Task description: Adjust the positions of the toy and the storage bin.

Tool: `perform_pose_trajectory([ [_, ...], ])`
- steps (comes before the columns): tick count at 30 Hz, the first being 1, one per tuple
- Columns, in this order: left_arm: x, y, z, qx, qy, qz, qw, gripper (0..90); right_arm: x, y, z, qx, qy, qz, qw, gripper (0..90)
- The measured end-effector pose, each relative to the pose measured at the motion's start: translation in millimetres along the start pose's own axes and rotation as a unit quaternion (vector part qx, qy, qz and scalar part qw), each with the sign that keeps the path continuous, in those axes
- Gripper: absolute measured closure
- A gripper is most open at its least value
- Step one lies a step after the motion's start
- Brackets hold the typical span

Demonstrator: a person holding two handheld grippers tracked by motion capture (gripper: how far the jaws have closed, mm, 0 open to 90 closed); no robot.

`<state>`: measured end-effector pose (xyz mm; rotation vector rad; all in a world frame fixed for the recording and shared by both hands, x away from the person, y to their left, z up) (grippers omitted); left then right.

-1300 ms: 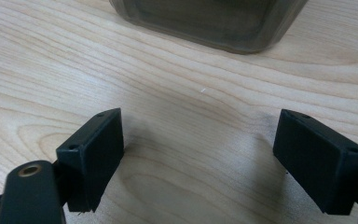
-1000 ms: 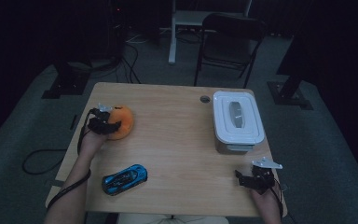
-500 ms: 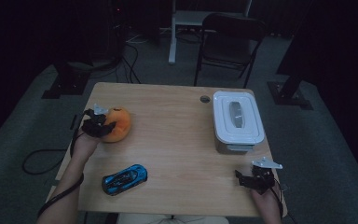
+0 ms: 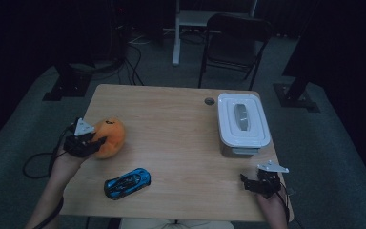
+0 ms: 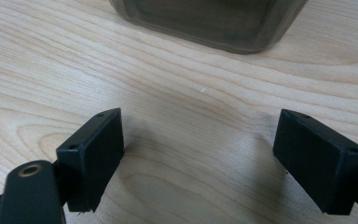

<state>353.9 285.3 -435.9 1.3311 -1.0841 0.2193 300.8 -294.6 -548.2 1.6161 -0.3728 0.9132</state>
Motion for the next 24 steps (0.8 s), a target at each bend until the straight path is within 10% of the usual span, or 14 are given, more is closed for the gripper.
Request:
perform_pose_trajectory([
  [4,-12.0,2.1,6.3,-0.001,-0.018,-0.014,0.9997,67.2,0.0,0.0,0.0,0.000,0.000,0.000,1.0000,15.7],
  [15,-42.4,-18.5,10.4,-0.020,0.022,-0.037,0.9989,66.5,0.0,0.0,0.0,0.000,0.000,0.000,1.0000,15.7],
  [24,-36.7,-1.6,0.9,-0.043,0.065,-0.013,0.9969,26.0,0.0,0.1,0.1,0.002,0.001,0.000,1.0000,14.8],
])
Point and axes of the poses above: each handheld gripper's, and its own axes: y roughly backward along the jaws, x roughly out of its top, z roughly to its right, the point moved 3 cm from there along -y, roughly forward along the jaws
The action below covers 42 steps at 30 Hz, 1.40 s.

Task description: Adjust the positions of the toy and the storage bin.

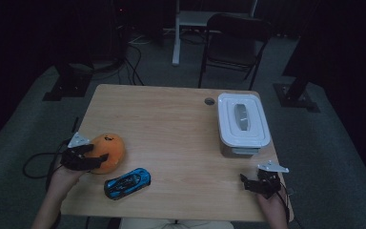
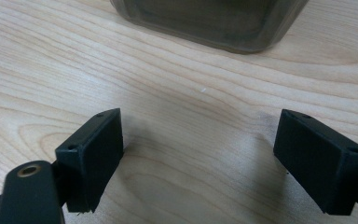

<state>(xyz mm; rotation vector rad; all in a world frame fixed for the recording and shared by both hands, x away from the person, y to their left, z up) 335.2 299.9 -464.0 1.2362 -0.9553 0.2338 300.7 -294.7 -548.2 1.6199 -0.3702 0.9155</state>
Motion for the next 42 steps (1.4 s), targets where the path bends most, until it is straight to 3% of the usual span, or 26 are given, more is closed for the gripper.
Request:
perform_pose_trajectory([
  [2,1.9,3.9,-0.2,0.002,-0.004,0.000,1.0000,17.9,0.0,0.0,-0.1,0.004,0.001,-0.001,1.0000,13.9],
  [8,14.1,14.6,1.5,0.017,-0.004,0.008,0.9998,15.5,0.1,0.1,0.9,0.004,-0.004,0.000,1.0000,14.0],
  [11,20.6,15.8,3.8,0.017,-0.006,0.003,0.9998,1.4,0.1,-0.3,0.2,-0.003,-0.003,-0.002,1.0000,13.9],
  [18,37.7,18.6,16.7,0.012,-0.019,0.028,0.9994,1.4,0.2,-0.4,0.2,-0.004,-0.003,-0.003,1.0000,13.7],
  [20,44.3,17.4,22.4,0.001,-0.019,0.041,0.9990,1.5,0.2,-0.4,0.3,-0.004,-0.003,-0.003,1.0000,13.7],
  [34,73.5,-23.4,74.8,-0.044,-0.066,0.045,0.9959,1.5,0.2,-0.4,2.6,-0.010,-0.008,-0.003,0.9999,13.6],
  [40,83.6,-43.8,97.8,-0.070,-0.069,0.061,0.9933,1.5,-2.5,3.5,8.7,-0.014,-0.016,-0.003,0.9998,13.6],
  [42,85.2,-50.2,103.6,-0.078,-0.073,0.055,0.9927,1.5,-3.4,6.1,12.7,-0.020,-0.018,-0.005,0.9996,13.7],
])
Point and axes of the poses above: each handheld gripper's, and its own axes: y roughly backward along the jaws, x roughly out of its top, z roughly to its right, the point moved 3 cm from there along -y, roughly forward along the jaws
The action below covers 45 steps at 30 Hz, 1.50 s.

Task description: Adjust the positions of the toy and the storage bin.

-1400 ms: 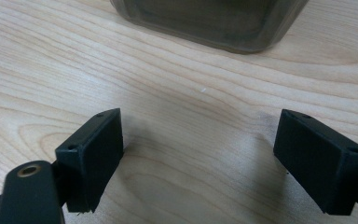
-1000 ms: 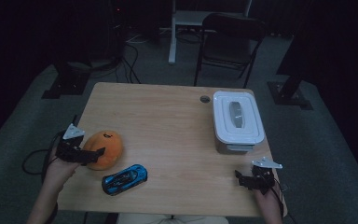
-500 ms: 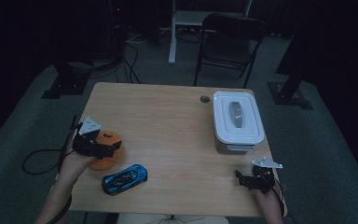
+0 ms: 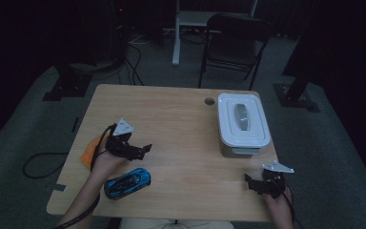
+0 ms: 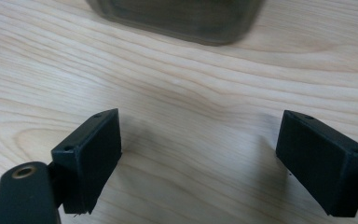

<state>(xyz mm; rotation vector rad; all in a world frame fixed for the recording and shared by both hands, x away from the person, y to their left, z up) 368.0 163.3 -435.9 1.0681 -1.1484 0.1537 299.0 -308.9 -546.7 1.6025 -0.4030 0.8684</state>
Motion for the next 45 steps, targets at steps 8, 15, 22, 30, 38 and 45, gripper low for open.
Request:
perform_pose_trajectory([
  [8,11.4,-37.4,26.7,-0.030,-0.017,-0.008,0.9994,1.5,3.8,10.4,19.8,-0.021,-0.007,0.005,0.9997,13.7],
  [15,19.6,-64.6,41.8,-0.046,-0.024,-0.019,0.9985,1.5,4.0,7.6,28.1,-0.032,-0.011,-0.002,0.9994,13.7],
  [22,29.9,-90.5,56.0,-0.050,-0.043,-0.021,0.9976,1.5,6.0,3.5,38.9,-0.039,-0.024,0.001,0.9990,13.7],
  [30,38.6,-124.5,57.4,-0.058,-0.024,-0.021,0.9978,1.5,12.3,-3.7,50.6,-0.050,-0.034,0.008,0.9981,13.7],
  [38,45.2,-154.7,64.7,-0.048,-0.028,-0.034,0.9979,1.5,25.9,-8.4,63.4,-0.066,-0.036,0.015,0.9971,13.7],
  [45,55.3,-183.6,75.9,-0.057,-0.033,-0.050,0.9966,1.5,41.1,-17.5,74.0,-0.073,-0.042,0.021,0.9962,13.9],
])
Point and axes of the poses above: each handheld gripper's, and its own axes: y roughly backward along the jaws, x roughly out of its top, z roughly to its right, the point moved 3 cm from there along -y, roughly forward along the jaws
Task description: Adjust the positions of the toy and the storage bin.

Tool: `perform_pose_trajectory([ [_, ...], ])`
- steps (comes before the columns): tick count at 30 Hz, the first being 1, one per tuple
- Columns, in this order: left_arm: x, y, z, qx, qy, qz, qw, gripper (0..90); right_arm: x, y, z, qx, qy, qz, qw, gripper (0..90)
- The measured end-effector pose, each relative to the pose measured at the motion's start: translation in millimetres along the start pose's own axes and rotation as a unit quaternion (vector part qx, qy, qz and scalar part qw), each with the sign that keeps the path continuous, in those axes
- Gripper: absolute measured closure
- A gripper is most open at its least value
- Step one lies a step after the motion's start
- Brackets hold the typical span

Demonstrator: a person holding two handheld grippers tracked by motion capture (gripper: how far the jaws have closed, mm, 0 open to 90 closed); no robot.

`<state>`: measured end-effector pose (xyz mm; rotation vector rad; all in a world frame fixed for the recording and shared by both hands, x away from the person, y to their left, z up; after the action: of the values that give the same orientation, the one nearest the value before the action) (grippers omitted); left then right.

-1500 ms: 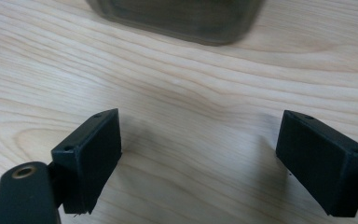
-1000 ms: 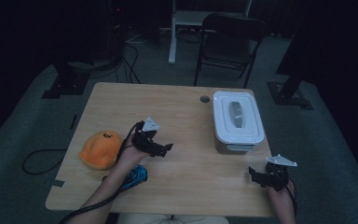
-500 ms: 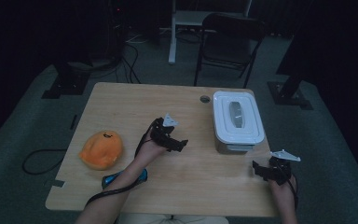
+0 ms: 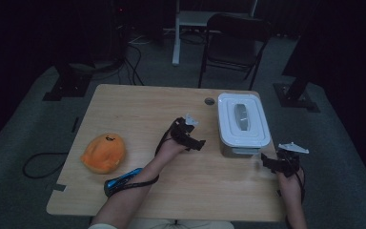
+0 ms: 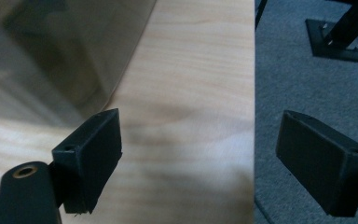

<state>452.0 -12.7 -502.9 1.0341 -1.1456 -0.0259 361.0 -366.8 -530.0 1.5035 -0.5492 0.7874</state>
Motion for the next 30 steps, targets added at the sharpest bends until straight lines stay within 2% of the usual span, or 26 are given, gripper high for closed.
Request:
perform_pose_trajectory([
  [4,10.8,-22.0,8.6,-0.009,0.002,-0.005,0.9999,1.5,10.1,-7.4,4.6,-0.003,-0.005,0.009,0.9999,13.9],
  [7,15.4,-33.2,11.9,-0.013,0.005,-0.007,0.9999,1.5,18.1,-12.9,8.9,-0.007,-0.005,0.018,0.9998,14.0],
  [9,19.0,-39.9,13.0,-0.011,-0.003,-0.014,0.9998,1.5,23.3,-17.3,12.3,-0.008,-0.007,0.020,0.9997,14.1],
  [11,24.0,-44.1,12.3,-0.012,-0.001,-0.014,0.9998,1.5,28.1,-22.5,15.9,-0.008,-0.011,0.018,0.9997,14.1],
  [14,30.3,-48.6,9.0,-0.008,0.008,-0.010,0.9999,1.5,34.5,-29.6,18.7,-0.008,-0.014,0.016,0.9997,14.1],
  [21,39.8,-53.7,8.8,-0.010,0.002,-0.013,0.9999,1.5,44.7,-44.2,18.9,-0.003,-0.015,0.010,0.9998,14.1],
  [22,41.7,-55.3,8.2,-0.003,0.004,-0.014,0.9999,1.5,45.6,-45.4,18.1,-0.001,-0.015,0.010,0.9998,14.2],
  [25,42.7,-55.7,7.8,-0.001,0.002,-0.016,0.9999,1.5,47.5,-46.6,17.1,-0.001,-0.015,0.012,0.9998,16.9],
  [29,43.2,-54.7,8.2,-0.002,0.002,-0.016,0.9999,1.5,48.8,-47.6,17.2,0.010,-0.017,0.016,0.9997,17.6],
  [30,43.7,-53.3,8.8,-0.001,0.000,-0.019,0.9998,1.5,49.1,-47.8,16.3,0.020,-0.013,0.017,0.9996,20.1],
])
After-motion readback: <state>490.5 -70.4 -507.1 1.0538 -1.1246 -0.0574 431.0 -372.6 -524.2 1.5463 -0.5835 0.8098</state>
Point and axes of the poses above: each handheld gripper's, and its own axes: y roughly backward along the jaws, x roughly out of its top, z roughly to its right, the point moved 3 cm from there along -y, roughly forward along the jaws
